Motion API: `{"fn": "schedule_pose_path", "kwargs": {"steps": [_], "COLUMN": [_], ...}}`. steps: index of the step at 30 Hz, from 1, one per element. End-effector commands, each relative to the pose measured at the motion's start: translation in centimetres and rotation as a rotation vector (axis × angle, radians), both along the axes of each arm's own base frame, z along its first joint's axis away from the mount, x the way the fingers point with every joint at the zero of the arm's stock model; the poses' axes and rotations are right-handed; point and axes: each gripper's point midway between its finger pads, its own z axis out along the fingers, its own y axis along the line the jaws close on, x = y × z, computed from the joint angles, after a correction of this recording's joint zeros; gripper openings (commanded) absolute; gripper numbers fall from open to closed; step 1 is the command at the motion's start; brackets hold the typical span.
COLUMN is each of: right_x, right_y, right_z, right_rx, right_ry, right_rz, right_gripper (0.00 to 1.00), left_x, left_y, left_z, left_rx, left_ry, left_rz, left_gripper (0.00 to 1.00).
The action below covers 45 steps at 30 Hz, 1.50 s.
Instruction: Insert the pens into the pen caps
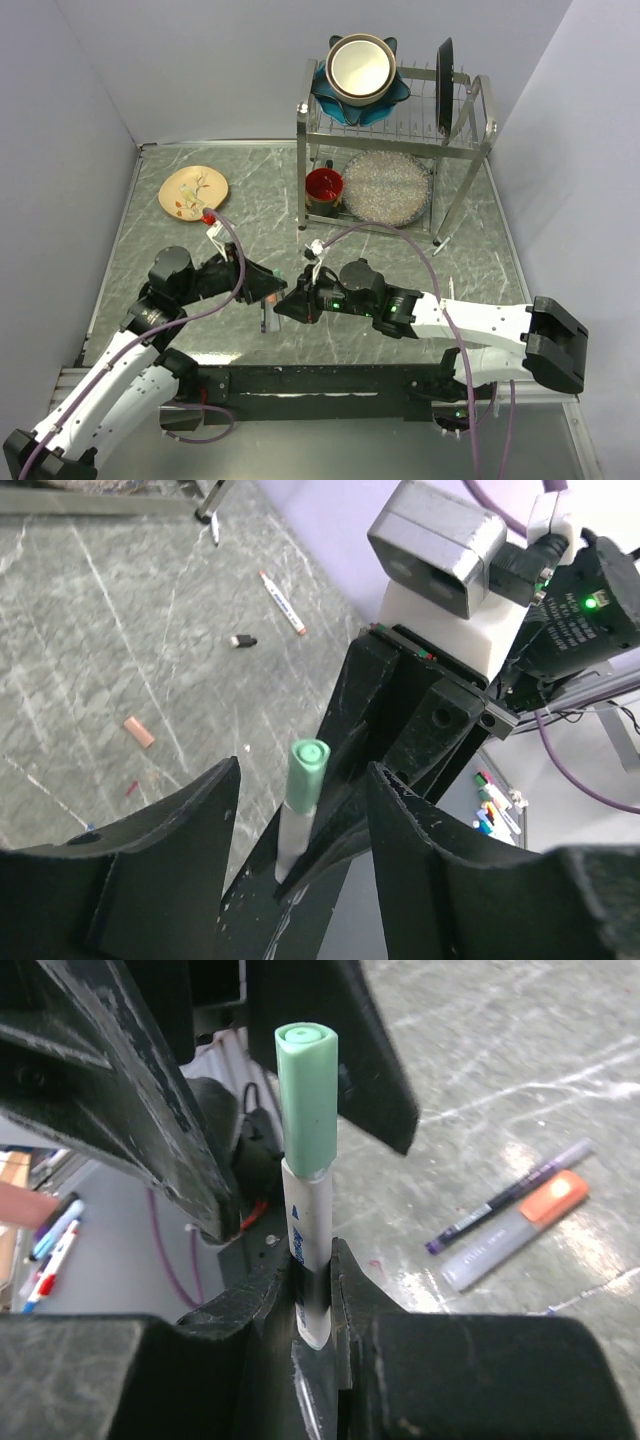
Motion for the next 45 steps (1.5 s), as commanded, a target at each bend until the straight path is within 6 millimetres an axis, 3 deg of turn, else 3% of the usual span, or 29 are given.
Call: {"fn": "schedule_pose_path", "kwargs": {"steps": [1, 13, 18, 19, 23, 26, 33, 39, 45], "right_x": [-1.2, -2.1, -2.0, -1.8, -1.5, -0.8, 1.4, 3.9, 6.1], "right_y": [-0.1, -0.9, -0.9, -0.9, -0.8, -0.5, 0.3, 0.5, 0.3], "right_z": [3.0, 3.7, 3.7, 3.8, 4.4, 4.8, 6.1, 5.5, 8.2], "right_rx": [0.105, 0.121, 0.118, 0.12, 0.133, 0.124, 0.055, -0.063, -0.01], "right_ry": [-0.052, -0.059, -0.056, -0.054, -0.055, -0.055, -0.081, -0.102, -0.172], "right_rz": [0.066, 0.089, 0.076, 0.067, 0.049, 0.019, -0.041, -0.134, -0.204], "right_gripper": [0.0, 0.0, 0.0, 0.0, 0.0, 0.0, 0.0, 0.0, 0.0], "left_x": [-0.4, 0.1, -0.4, -0.6, -1.2, -1.6, -1.9, -1.2, -1.4], "left_y": [-0.1, -0.4, -0.6, -0.6, -0.5, -0.5, -0.3, -0.5, -1.0], "left_z": [4.0, 5.5, 5.3, 5.1, 4.3, 3.4, 0.2, -1.9, -4.6], "left_rx": [-0.053, -0.088, -0.093, -0.09, -0.085, -0.077, 0.0, 0.096, 0.139], "left_ry": [-0.136, -0.12, -0.115, -0.114, -0.094, -0.064, -0.018, 0.051, 0.122], "left_rz": [-0.028, -0.021, -0.047, -0.055, -0.074, -0.086, -0.085, -0.084, -0.087], "left_gripper": [0.59, 0.6, 0.53, 0.51, 0.16, 0.01, 0.01, 0.01, 0.01]}}
